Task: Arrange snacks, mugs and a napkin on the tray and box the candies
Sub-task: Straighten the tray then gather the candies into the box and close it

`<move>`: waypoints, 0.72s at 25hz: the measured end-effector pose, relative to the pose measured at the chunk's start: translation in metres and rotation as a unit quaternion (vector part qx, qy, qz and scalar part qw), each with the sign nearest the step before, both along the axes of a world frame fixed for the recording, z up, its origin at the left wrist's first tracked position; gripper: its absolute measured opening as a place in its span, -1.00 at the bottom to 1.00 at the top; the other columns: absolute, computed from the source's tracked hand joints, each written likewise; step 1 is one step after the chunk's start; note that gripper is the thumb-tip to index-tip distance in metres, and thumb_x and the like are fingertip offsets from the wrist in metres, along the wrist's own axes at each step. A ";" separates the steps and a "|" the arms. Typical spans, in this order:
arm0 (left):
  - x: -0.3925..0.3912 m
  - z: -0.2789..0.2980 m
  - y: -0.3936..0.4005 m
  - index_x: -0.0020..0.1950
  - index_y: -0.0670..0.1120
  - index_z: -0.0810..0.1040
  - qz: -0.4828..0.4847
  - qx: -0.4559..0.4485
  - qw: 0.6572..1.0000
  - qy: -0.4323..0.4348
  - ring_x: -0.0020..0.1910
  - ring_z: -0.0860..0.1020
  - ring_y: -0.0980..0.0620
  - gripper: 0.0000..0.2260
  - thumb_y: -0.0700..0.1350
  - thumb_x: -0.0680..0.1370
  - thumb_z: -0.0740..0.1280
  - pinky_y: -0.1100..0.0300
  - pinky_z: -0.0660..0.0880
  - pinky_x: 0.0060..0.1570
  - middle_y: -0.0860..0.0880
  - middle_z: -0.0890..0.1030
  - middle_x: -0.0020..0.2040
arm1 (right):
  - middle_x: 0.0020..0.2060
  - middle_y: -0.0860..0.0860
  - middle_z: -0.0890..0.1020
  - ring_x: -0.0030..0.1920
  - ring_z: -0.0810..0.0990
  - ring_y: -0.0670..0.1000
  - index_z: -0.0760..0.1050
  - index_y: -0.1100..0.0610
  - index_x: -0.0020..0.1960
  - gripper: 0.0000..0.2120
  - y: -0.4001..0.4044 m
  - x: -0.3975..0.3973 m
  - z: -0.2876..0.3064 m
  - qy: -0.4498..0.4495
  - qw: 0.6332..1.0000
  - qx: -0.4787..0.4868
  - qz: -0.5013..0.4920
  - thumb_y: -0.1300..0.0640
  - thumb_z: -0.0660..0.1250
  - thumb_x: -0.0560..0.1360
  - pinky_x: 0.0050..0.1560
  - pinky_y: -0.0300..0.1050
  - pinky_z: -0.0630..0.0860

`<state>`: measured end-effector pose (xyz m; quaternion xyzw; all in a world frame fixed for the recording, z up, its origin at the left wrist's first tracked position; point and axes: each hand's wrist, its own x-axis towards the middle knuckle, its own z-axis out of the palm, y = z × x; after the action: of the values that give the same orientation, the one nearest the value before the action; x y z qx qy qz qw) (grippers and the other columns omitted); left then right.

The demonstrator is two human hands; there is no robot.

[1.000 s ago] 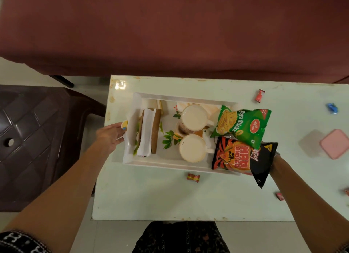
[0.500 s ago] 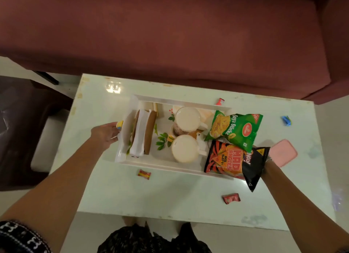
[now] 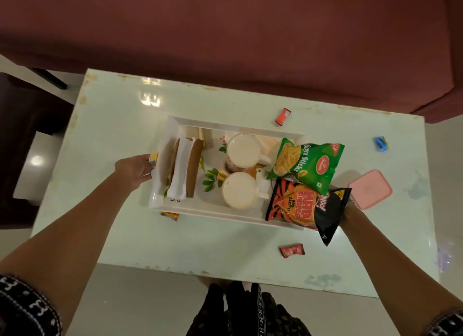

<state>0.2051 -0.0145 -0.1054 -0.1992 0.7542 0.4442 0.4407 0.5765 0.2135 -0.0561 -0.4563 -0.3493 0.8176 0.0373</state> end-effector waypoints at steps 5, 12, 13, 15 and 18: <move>-0.004 -0.014 -0.001 -0.12 -0.23 0.56 0.001 -0.015 1.000 0.009 -0.29 0.60 -0.01 -0.80 -0.39 0.52 0.15 0.12 0.55 -0.21 -0.13 0.63 -0.32 | -0.75 0.01 0.51 -0.71 0.50 -0.11 0.44 0.21 -0.76 -0.22 0.003 0.005 -0.023 -0.132 0.987 0.014 -0.092 0.02 0.08 0.61 -0.75 -0.34 0.35; -0.010 -0.023 0.004 -0.02 -0.24 0.54 -0.015 -0.021 1.000 -0.003 -0.26 0.58 -0.02 -0.82 -0.35 0.53 0.16 0.10 0.52 -0.09 -0.15 0.58 -0.21 | -0.67 0.01 0.58 -0.64 0.57 -0.06 0.52 0.17 -0.69 -0.21 0.009 0.005 -0.044 -0.149 0.982 -0.038 -0.108 0.13 -0.09 0.63 -0.70 -0.30 0.44; -0.012 -0.025 0.003 0.00 -0.23 0.54 -0.014 -0.018 1.000 -0.003 -0.26 0.58 -0.02 -0.80 -0.35 0.54 0.13 0.11 0.53 -0.12 -0.15 0.59 -0.21 | -0.68 0.00 0.57 -0.65 0.56 -0.08 0.53 0.17 -0.66 -0.23 0.010 0.005 -0.048 -0.162 0.981 -0.027 -0.108 0.15 -0.10 0.64 -0.70 -0.31 0.43; -0.014 -0.027 0.002 -0.06 -0.24 0.55 -0.019 -0.024 1.000 -0.005 -0.27 0.61 -0.01 -0.80 -0.33 0.55 0.13 0.11 0.56 -0.15 -0.15 0.61 -0.22 | -0.70 -0.03 0.56 -0.67 0.54 -0.12 0.54 0.14 -0.57 -0.29 0.012 0.010 -0.058 -0.175 0.977 -0.013 -0.120 0.18 -0.10 0.64 -0.72 -0.32 0.41; -0.015 -0.023 0.001 -0.08 -0.25 0.56 -0.034 -0.028 0.999 -0.011 -0.28 0.62 -0.02 -0.83 -0.33 0.53 0.18 0.10 0.57 -0.17 -0.16 0.63 -0.21 | -0.63 0.00 0.61 -0.61 0.59 -0.06 0.55 0.16 -0.66 -0.23 0.010 0.008 -0.061 -0.160 0.978 -0.059 -0.118 0.08 -0.07 0.63 -0.67 -0.28 0.47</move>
<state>0.1903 -0.0137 -0.1283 -0.1904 0.7682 0.4052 0.4577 0.5844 0.2232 -0.1174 -0.6209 -0.2456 0.7427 0.0503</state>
